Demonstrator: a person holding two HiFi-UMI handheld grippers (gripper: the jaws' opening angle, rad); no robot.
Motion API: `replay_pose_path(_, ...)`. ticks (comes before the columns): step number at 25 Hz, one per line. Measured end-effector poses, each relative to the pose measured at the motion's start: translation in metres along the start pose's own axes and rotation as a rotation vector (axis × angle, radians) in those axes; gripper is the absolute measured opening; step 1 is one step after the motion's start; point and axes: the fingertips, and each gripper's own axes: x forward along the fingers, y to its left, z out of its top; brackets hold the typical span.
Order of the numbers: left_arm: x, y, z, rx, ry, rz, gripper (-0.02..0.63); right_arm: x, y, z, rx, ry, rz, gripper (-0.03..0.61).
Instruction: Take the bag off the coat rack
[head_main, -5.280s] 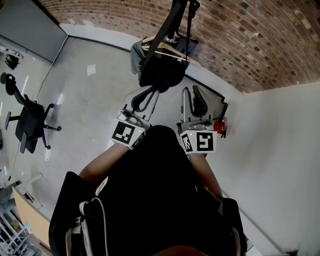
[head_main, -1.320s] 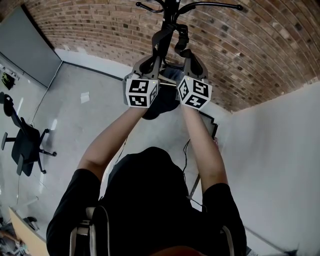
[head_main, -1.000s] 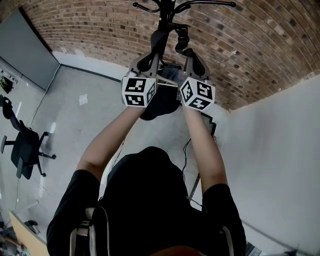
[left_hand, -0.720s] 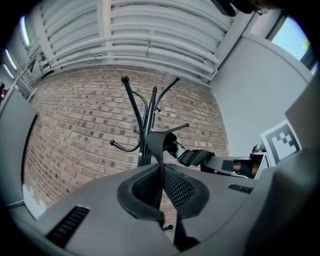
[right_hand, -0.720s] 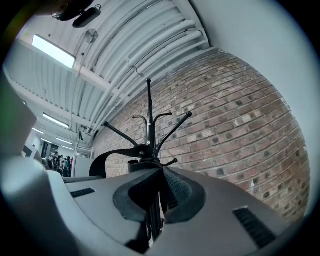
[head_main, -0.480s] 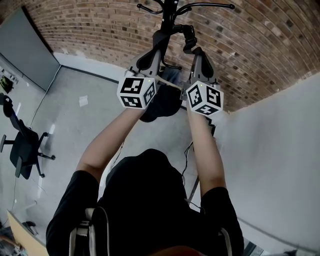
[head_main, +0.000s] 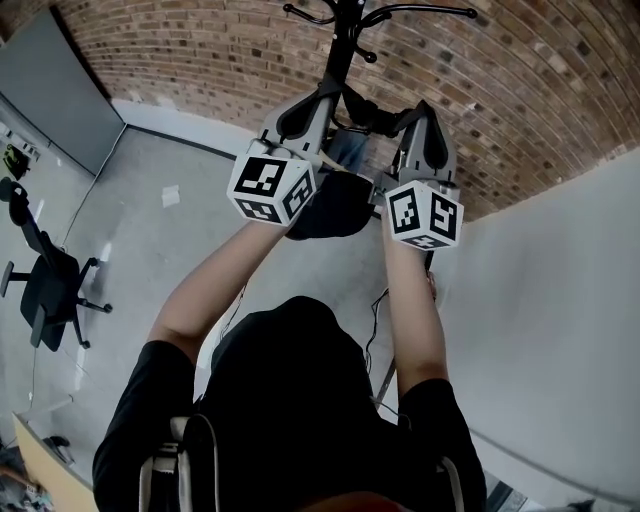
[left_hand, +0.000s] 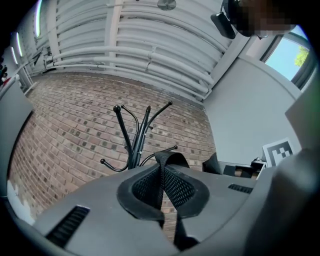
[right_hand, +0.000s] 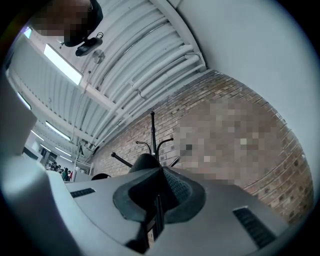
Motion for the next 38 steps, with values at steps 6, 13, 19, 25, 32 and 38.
replay_pose_path(6,-0.018,-0.013,0.006,-0.026,-0.012,-0.016,0.023,-0.023,0.007,0.004,0.044,-0.004,-0.018,0.023)
replay_pose_path(13,-0.047,-0.013,0.007,-0.085,-0.010,0.000,0.023,-0.048,0.009,0.010,0.081,0.000,-0.026,0.023)
replay_pose_path(19,-0.071,-0.003,0.002,-0.070,-0.003,0.030,0.023,-0.071,0.006,0.011,0.048,0.045,-0.042,0.023)
replay_pose_path(25,-0.093,0.014,-0.004,-0.062,0.016,0.078,0.023,-0.091,-0.010,-0.003,0.080,0.079,-0.050,0.023)
replay_pose_path(32,-0.115,0.041,-0.018,-0.101,0.014,0.130,0.023,-0.103,-0.020,-0.016,-0.021,0.136,-0.057,0.023)
replay_pose_path(38,-0.126,0.057,-0.030,-0.141,0.052,0.178,0.023,-0.116,-0.026,-0.028,-0.054,0.180,-0.073,0.023)
